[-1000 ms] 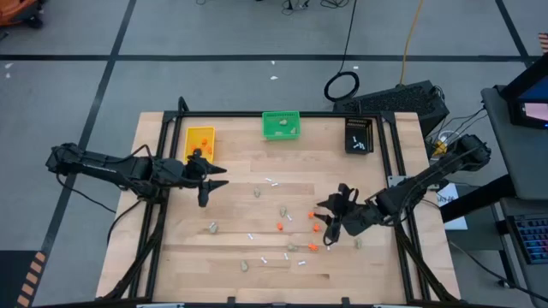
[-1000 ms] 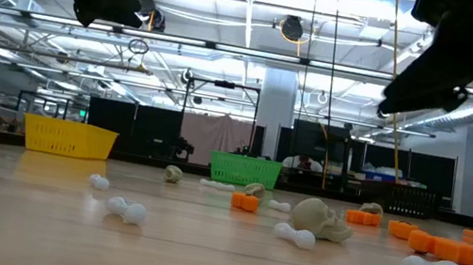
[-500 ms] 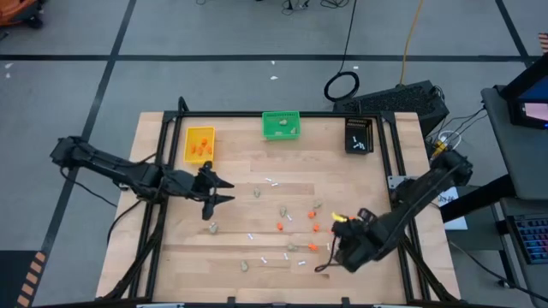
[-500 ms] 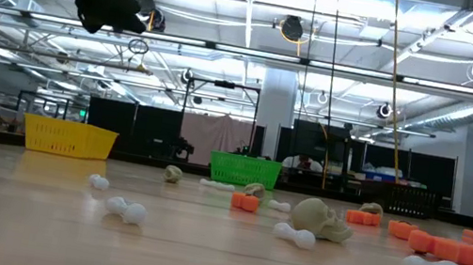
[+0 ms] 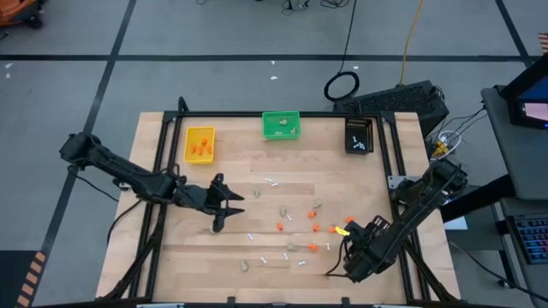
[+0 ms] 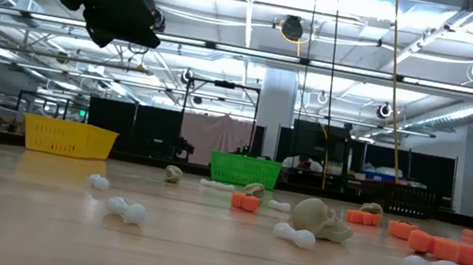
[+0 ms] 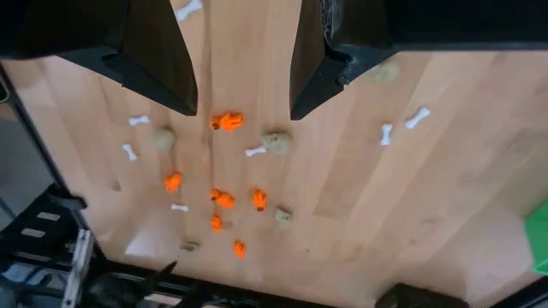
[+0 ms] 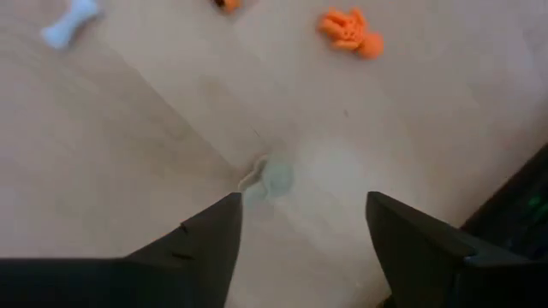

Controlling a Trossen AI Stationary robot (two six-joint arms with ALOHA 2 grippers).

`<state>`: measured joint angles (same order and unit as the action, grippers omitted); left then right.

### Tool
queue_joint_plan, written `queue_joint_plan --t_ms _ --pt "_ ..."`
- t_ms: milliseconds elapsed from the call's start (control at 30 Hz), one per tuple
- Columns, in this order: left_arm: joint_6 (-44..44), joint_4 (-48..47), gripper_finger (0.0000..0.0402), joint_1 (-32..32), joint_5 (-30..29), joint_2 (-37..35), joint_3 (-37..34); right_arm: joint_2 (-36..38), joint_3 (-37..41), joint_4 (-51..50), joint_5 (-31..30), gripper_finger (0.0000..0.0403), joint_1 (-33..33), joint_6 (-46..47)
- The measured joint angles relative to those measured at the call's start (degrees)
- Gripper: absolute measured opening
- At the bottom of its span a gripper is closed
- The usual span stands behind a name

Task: Sort Halloween decoration
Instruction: Put the gray skull toy into the green bin

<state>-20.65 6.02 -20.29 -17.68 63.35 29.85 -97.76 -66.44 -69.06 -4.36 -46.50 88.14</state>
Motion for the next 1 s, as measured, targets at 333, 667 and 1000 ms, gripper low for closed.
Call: queue_joint_plan --t_ms 333,667,1000 --pt "-0.08 4.15 0.0185 -3.25 -0.89 3.8 0.0 0.0 7.95 11.17 0.22 0.0278 0.52 7.11" --pt "-0.02 5.31 0.0185 -3.79 -1.29 3.65 0.0 0.32 12.27 18.9 1.31 0.025 0.57 7.4" --pt "0.0 5.6 0.0185 -3.79 -1.29 3.65 0.0 0.39 12.31 20.33 2.66 0.0178 0.59 8.32"
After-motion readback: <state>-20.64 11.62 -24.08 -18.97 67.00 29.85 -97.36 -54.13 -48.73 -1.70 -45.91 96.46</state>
